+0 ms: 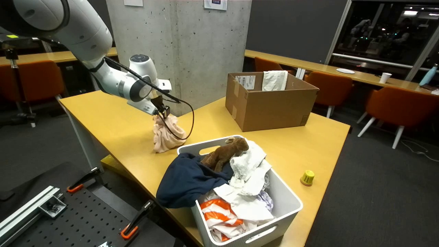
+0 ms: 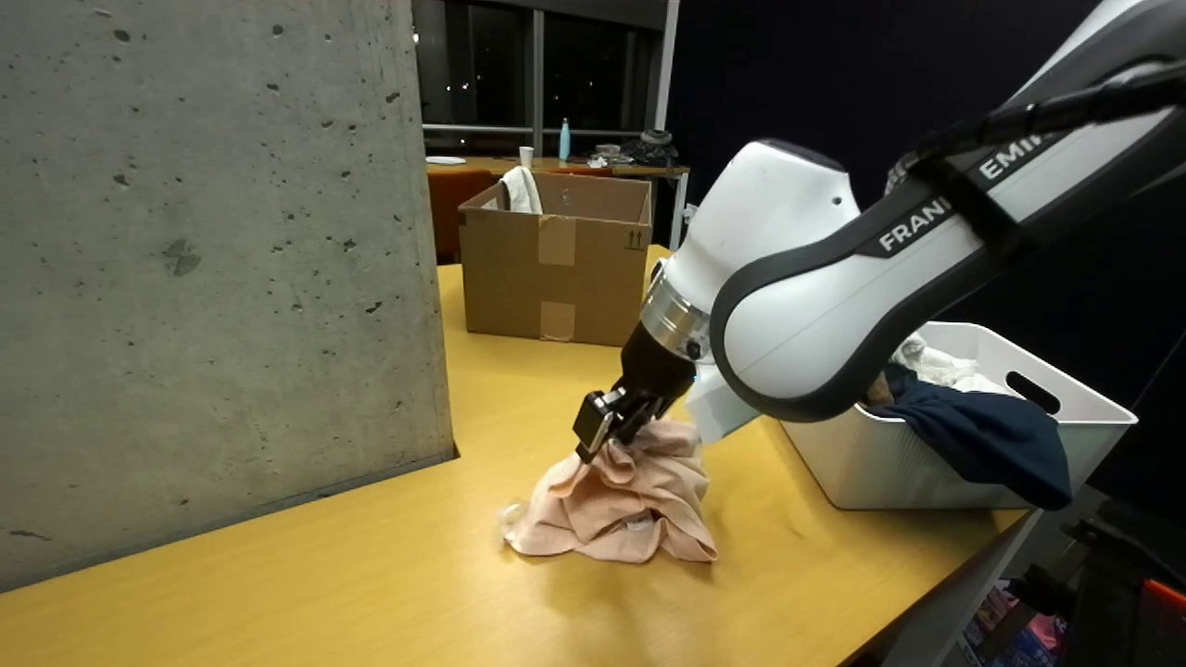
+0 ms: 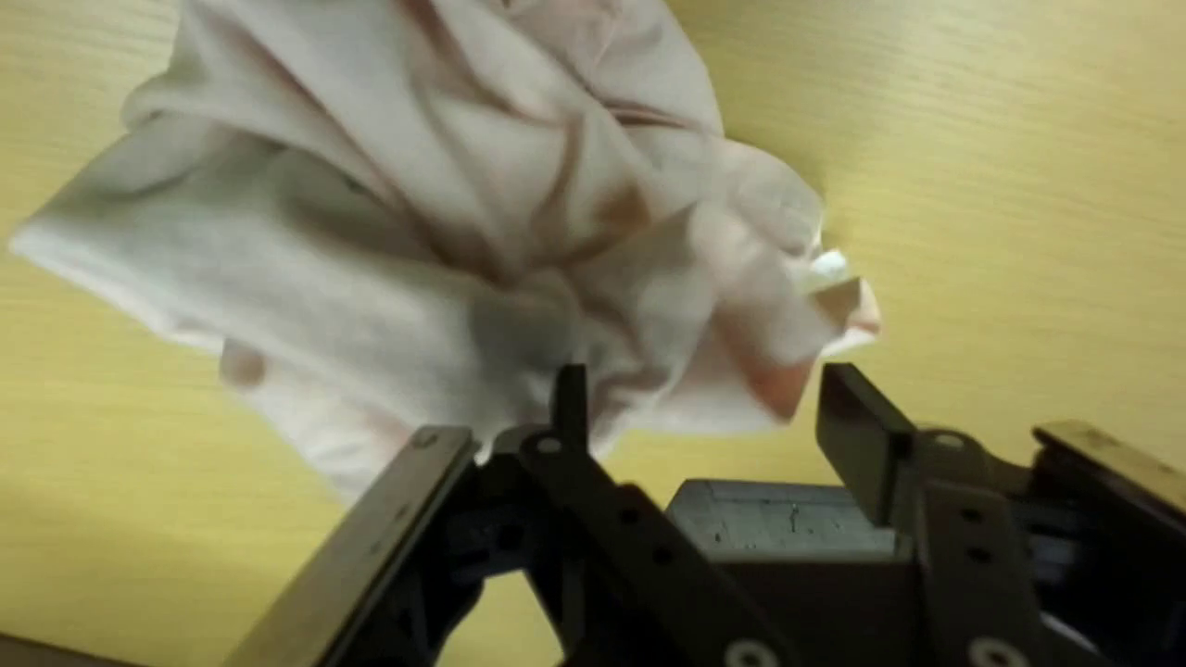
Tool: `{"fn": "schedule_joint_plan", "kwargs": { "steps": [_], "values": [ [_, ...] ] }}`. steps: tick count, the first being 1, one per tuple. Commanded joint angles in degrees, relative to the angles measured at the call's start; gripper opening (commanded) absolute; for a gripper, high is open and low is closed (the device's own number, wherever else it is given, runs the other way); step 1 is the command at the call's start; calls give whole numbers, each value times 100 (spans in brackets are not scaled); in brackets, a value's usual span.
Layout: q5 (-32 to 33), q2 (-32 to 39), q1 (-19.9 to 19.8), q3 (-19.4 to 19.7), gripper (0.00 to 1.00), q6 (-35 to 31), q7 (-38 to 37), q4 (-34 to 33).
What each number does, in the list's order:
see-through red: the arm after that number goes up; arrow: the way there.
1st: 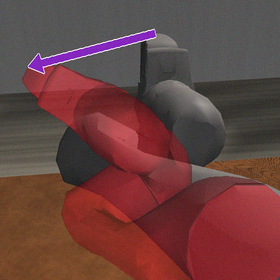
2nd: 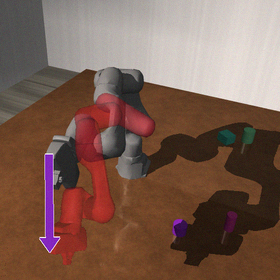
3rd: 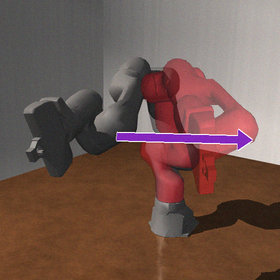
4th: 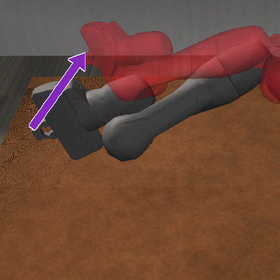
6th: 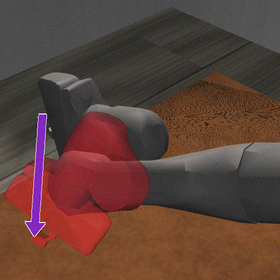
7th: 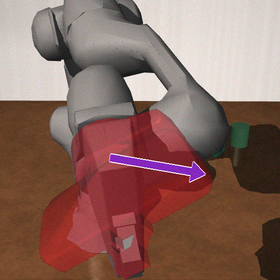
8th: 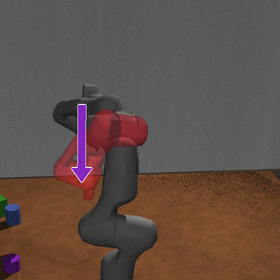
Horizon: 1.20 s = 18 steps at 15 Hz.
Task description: Put the peach t-shirt over the radish then wrap the radish in the t-shirt and put the t-shirt in the white storage container.
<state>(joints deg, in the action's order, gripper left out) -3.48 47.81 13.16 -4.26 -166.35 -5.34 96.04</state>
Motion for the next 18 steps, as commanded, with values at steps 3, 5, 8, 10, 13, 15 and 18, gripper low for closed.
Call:
{"fn": "schedule_joint_plan", "kwargs": {
  "steps": [3,5,8,10,13,15,18],
  "values": [
    [176,-927,-36,343,100,220,-70,803],
    [229,-1221,13,555,100,449,-197,1209],
    [260,-1513,-79,629,100,687,-248,1736],
    [283,-1514,-161,633,100,607,-201,1937],
    [329,-1377,-243,579,100,438,-118,1994],
    [341,-1249,-259,538,100,301,-88,1913],
    [248,-1127,-300,367,100,65,-59,1810]
  ]
}}
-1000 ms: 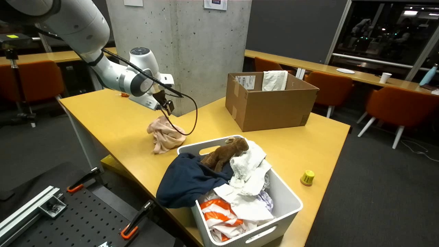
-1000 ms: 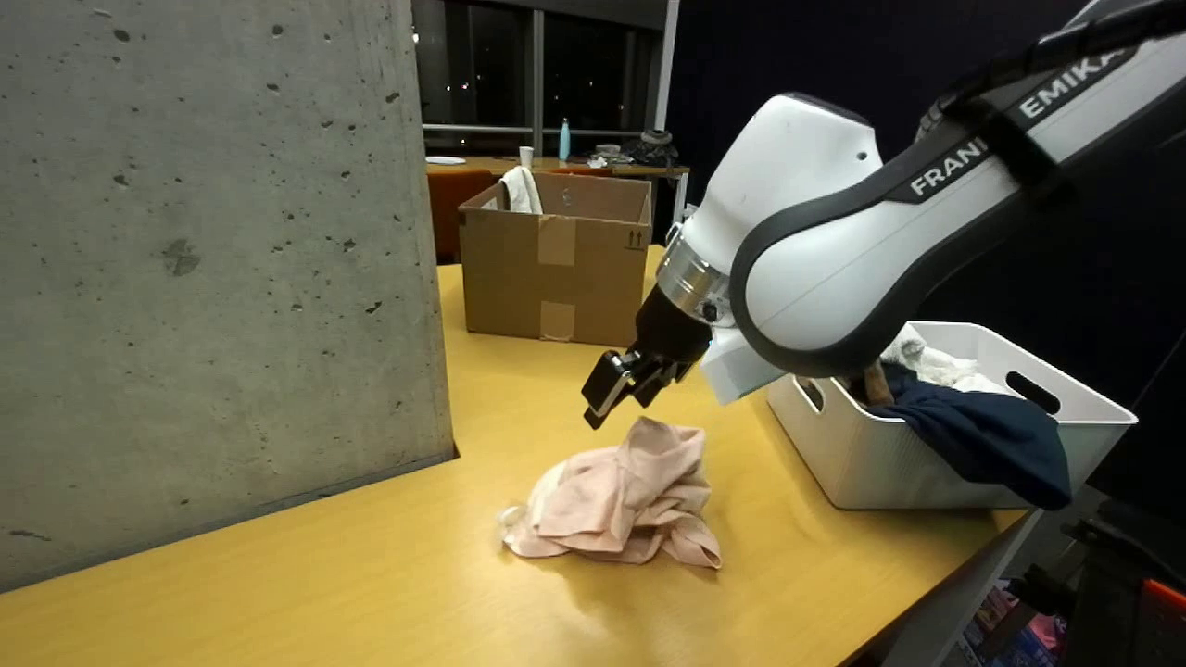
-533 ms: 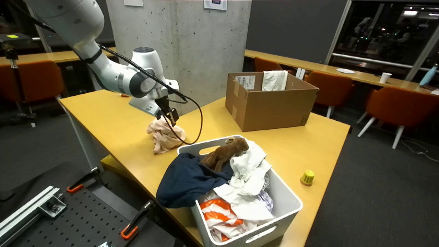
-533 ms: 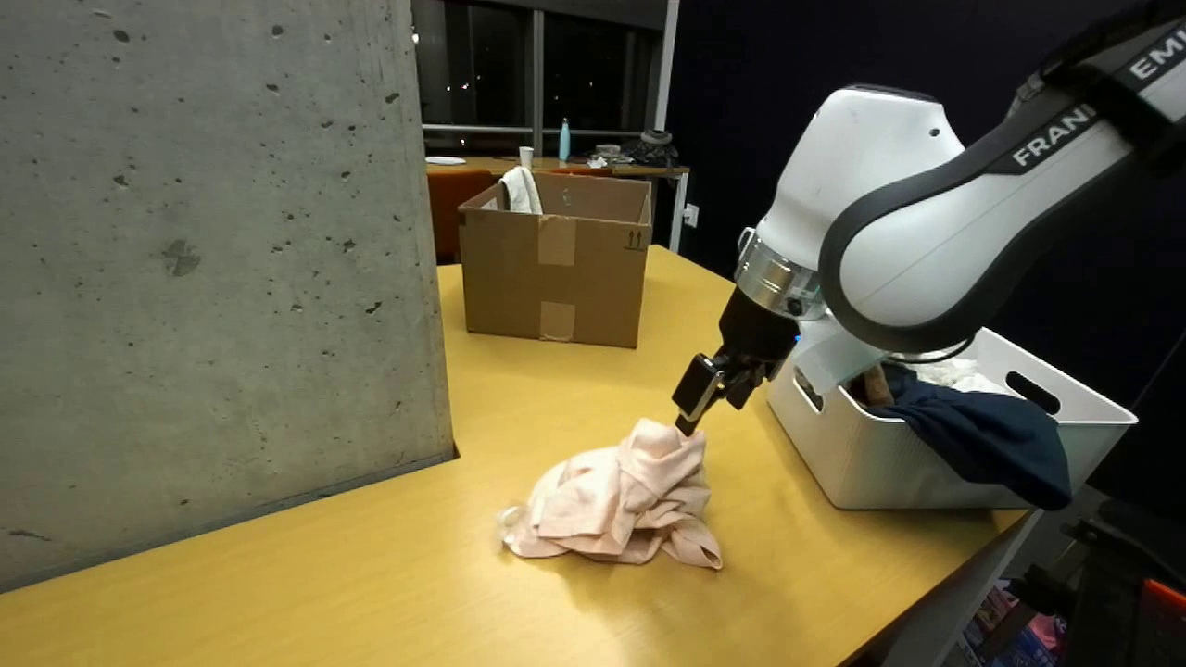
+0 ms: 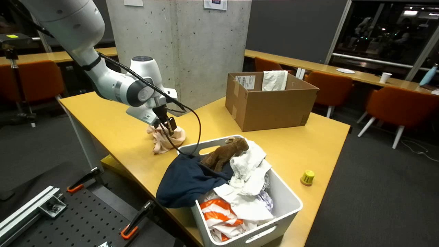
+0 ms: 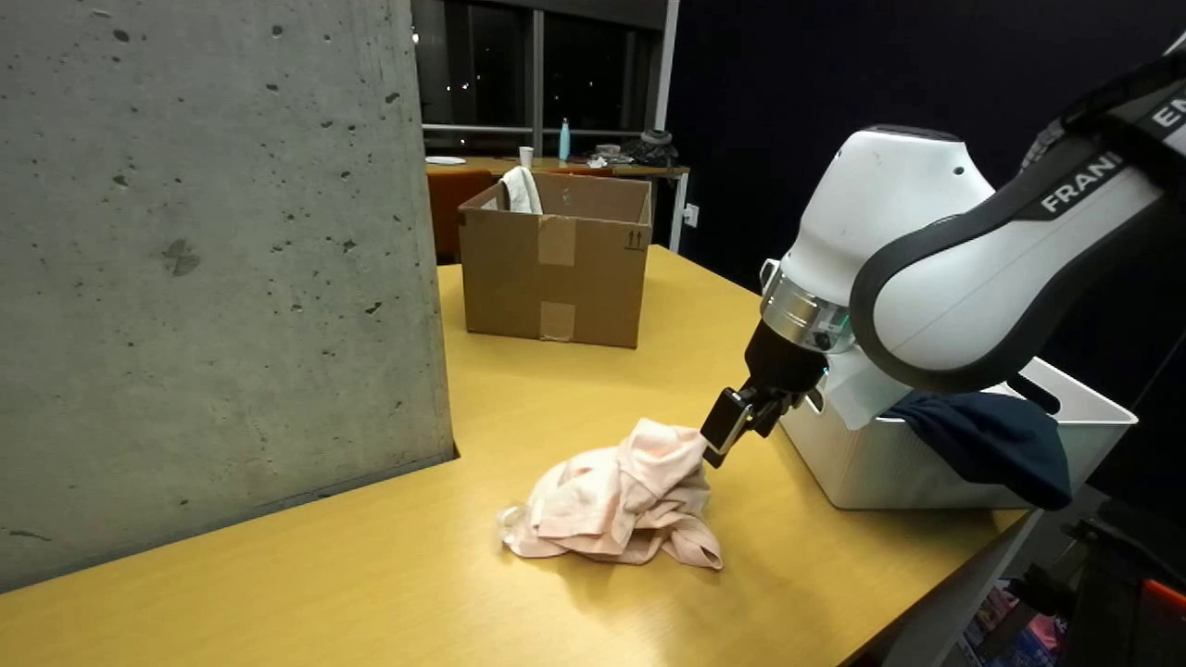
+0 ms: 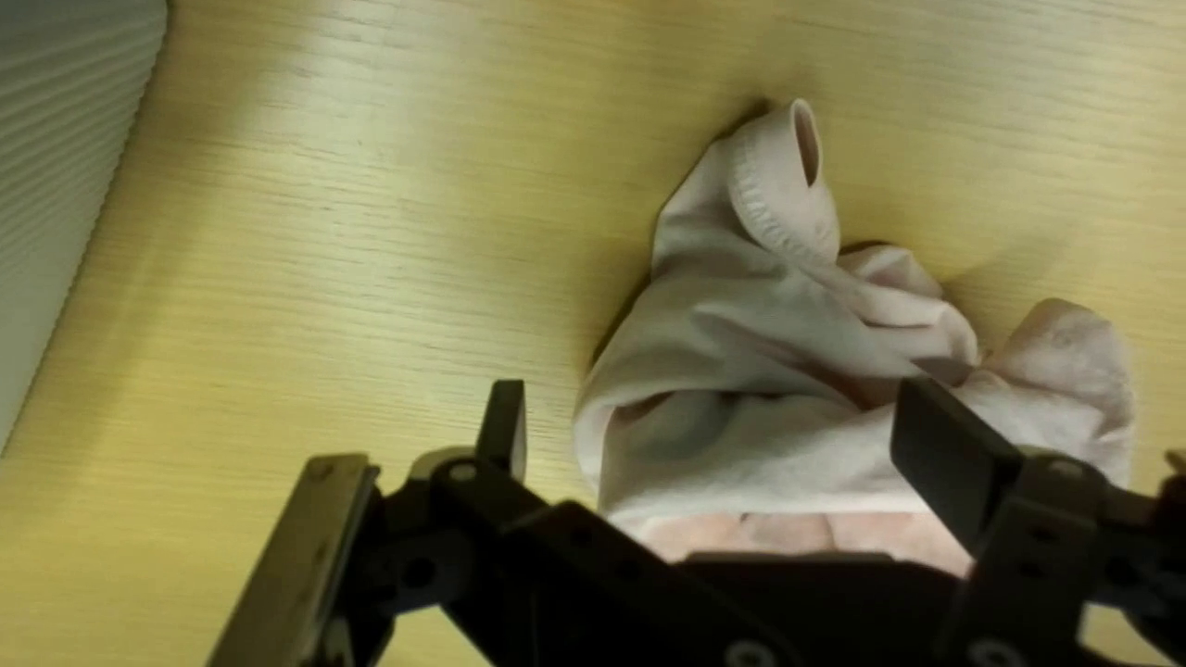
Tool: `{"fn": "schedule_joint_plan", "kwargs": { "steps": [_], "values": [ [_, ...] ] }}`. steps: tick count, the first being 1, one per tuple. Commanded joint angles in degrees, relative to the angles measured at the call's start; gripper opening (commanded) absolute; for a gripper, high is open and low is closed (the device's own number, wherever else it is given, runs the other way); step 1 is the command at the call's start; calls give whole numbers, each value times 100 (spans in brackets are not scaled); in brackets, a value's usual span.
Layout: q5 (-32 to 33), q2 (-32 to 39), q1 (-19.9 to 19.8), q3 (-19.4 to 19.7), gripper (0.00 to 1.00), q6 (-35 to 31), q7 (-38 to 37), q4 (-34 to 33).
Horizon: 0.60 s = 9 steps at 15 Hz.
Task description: Put the peach t-shirt over the radish then wrap the radish in the t-shirt and put the t-shirt in the white storage container.
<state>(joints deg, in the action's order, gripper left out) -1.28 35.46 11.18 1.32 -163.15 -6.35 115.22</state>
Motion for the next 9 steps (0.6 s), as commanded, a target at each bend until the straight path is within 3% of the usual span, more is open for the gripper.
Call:
{"fn": "schedule_joint_plan", "kwargs": {
  "steps": [1,9],
  "values": [
    [18,134,-116,-249,100,-332,71,-139],
    [-44,955,-262,-474,100,-304,136,-1052]
  ]
}}
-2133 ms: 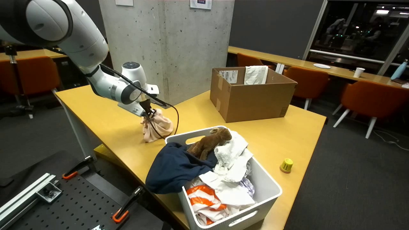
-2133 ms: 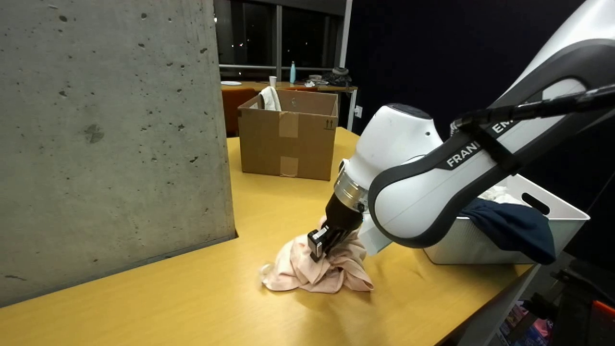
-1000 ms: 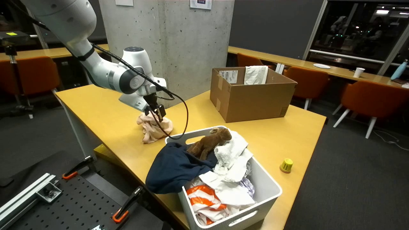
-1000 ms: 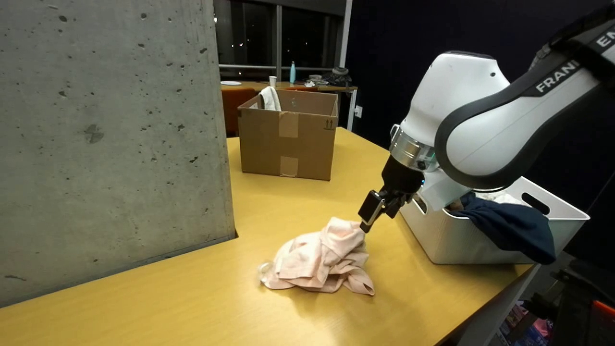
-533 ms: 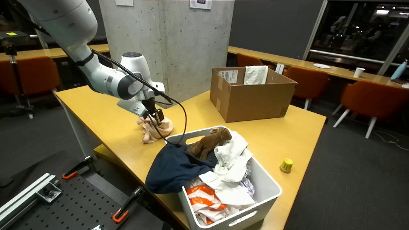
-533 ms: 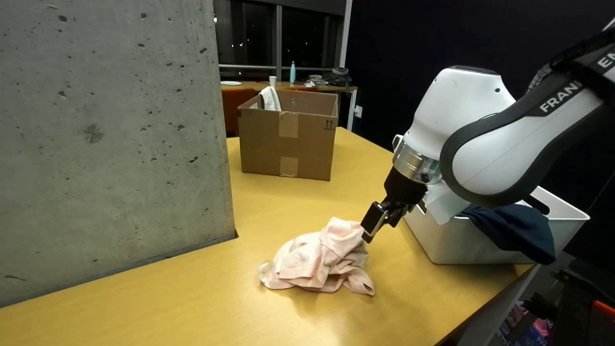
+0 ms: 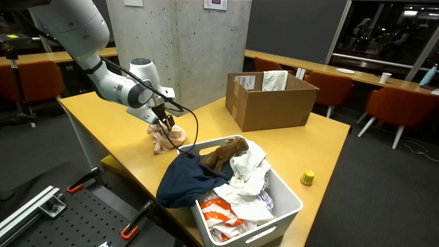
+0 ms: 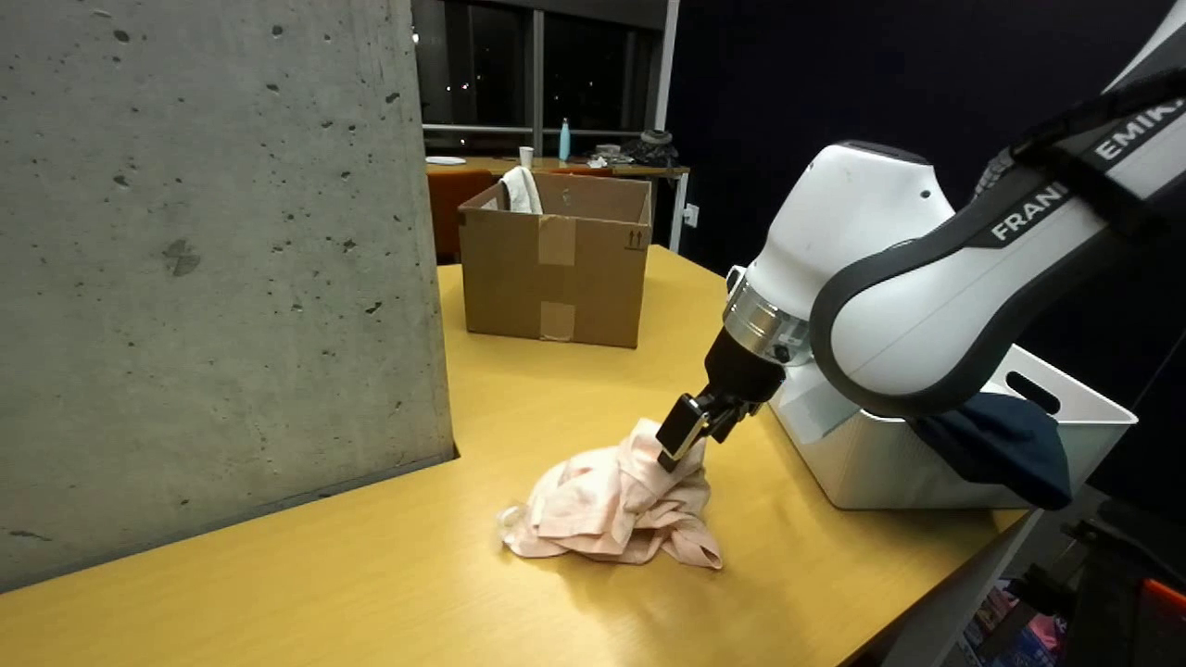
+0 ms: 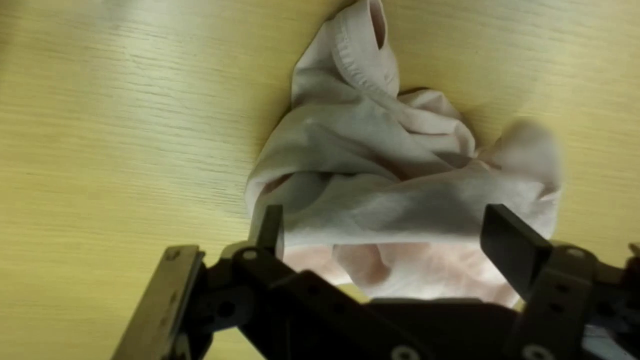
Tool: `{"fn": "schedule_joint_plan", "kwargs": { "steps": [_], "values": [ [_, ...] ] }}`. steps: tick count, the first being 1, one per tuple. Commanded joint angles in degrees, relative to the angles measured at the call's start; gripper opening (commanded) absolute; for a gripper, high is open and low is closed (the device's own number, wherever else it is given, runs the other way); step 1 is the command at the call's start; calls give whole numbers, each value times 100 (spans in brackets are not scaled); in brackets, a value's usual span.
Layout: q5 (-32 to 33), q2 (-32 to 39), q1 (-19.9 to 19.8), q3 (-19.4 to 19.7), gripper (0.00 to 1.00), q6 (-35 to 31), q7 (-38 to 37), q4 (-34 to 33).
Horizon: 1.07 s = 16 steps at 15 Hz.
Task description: Put the peach t-shirt over the radish then wrap the radish in the t-shirt and put the t-shirt in the white storage container.
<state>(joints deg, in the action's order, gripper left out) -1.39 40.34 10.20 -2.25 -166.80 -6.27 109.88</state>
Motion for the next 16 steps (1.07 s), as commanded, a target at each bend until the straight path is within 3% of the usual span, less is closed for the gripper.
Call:
{"fn": "schedule_joint_plan", "kwargs": {
  "steps": [1,9,15,16],
  "values": [
    [-19,599,-167,-95,100,95,129,-659],
    [17,1677,-75,-83,100,271,121,-1784],
    [9,2124,-104,-129,100,396,153,-2244],
    [4,2129,-115,-143,75,438,160,-2273]
  ]
}}
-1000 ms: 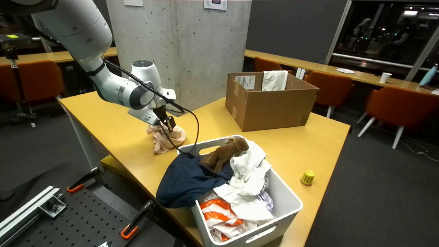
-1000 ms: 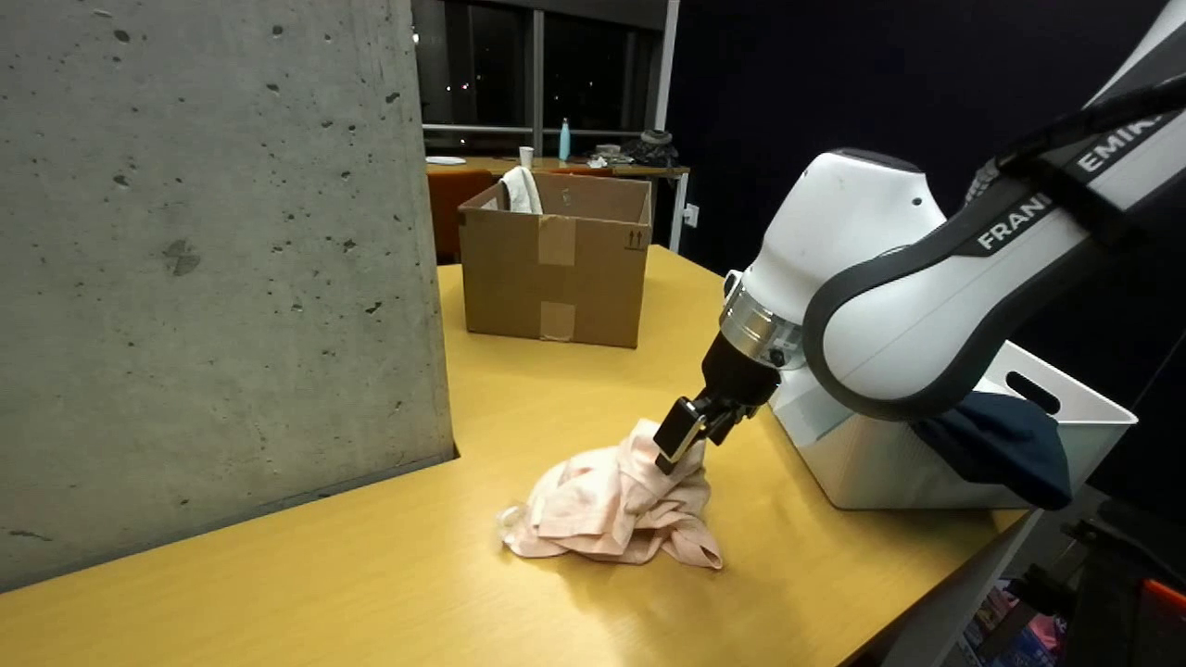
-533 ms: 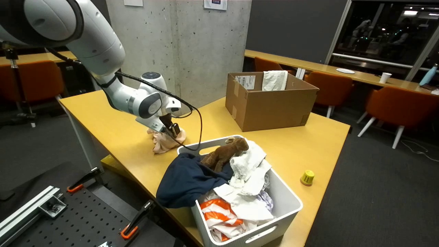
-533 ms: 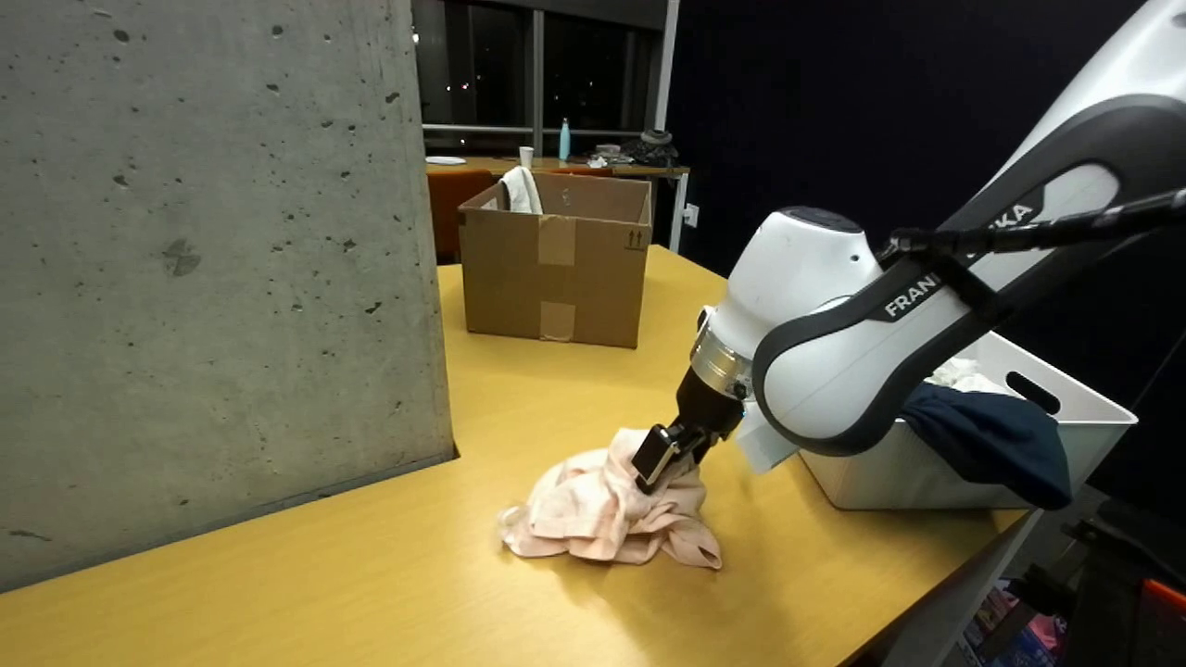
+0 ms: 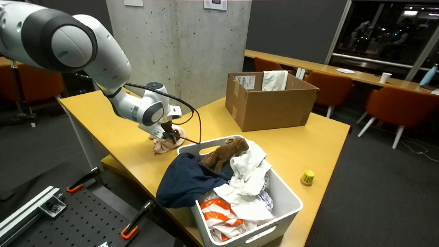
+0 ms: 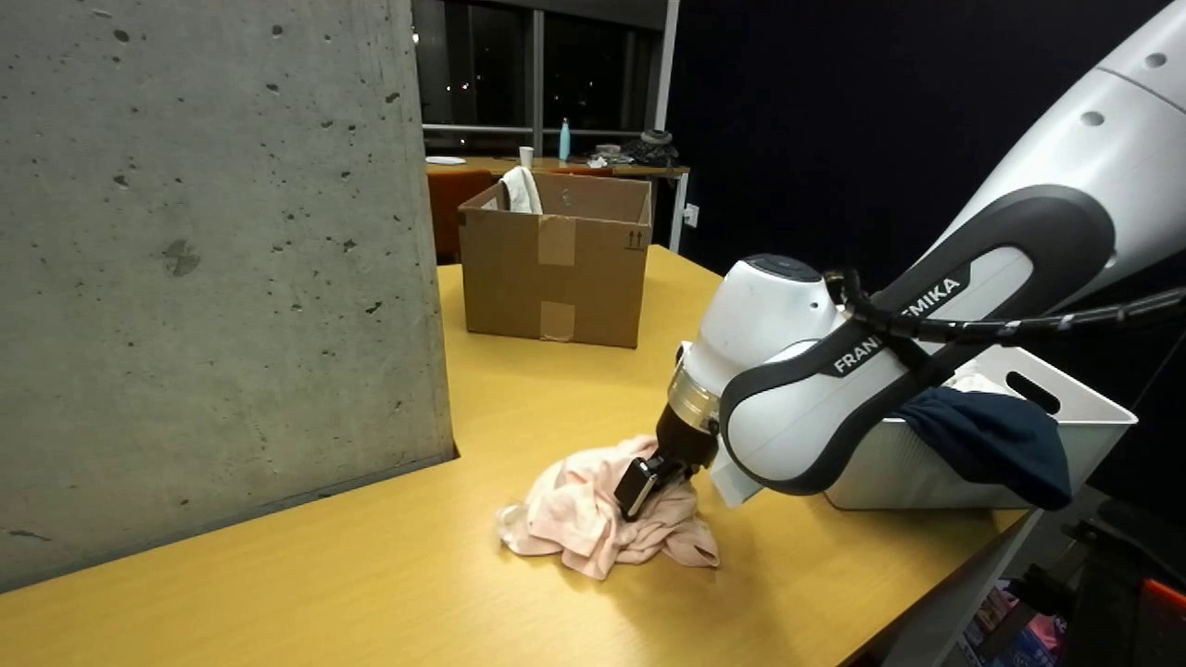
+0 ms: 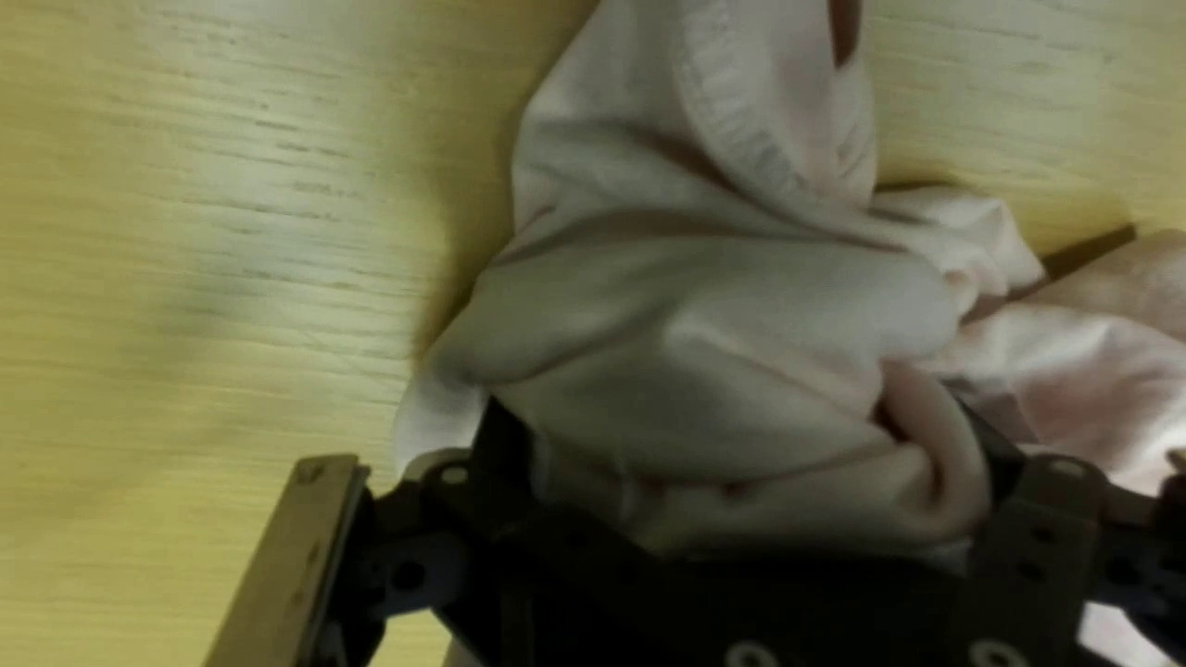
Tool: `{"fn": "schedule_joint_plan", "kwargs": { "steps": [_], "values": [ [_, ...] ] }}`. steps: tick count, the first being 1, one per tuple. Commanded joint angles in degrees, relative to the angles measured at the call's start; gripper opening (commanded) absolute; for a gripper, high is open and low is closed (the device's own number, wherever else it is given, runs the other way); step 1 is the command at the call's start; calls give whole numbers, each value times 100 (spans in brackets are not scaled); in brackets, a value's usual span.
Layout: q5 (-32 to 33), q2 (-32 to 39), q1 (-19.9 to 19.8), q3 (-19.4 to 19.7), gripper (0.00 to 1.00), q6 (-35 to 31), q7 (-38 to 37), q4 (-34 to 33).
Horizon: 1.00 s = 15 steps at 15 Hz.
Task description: Put the peach t-shirt over the radish then wrap the radish in the t-shirt and put the t-shirt in the white storage container.
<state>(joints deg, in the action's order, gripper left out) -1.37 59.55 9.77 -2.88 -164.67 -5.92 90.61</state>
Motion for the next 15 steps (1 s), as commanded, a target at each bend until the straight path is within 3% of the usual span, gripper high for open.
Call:
{"fn": "schedule_joint_plan", "kwargs": {
  "steps": [1,10,15],
  "values": [
    [-6,208,-78,-89,72,275,124,-380],
    [-51,-125,-182,-125,10,382,130,-215],
    [4,-1172,-280,99,6,300,76,722]
  ]
}}
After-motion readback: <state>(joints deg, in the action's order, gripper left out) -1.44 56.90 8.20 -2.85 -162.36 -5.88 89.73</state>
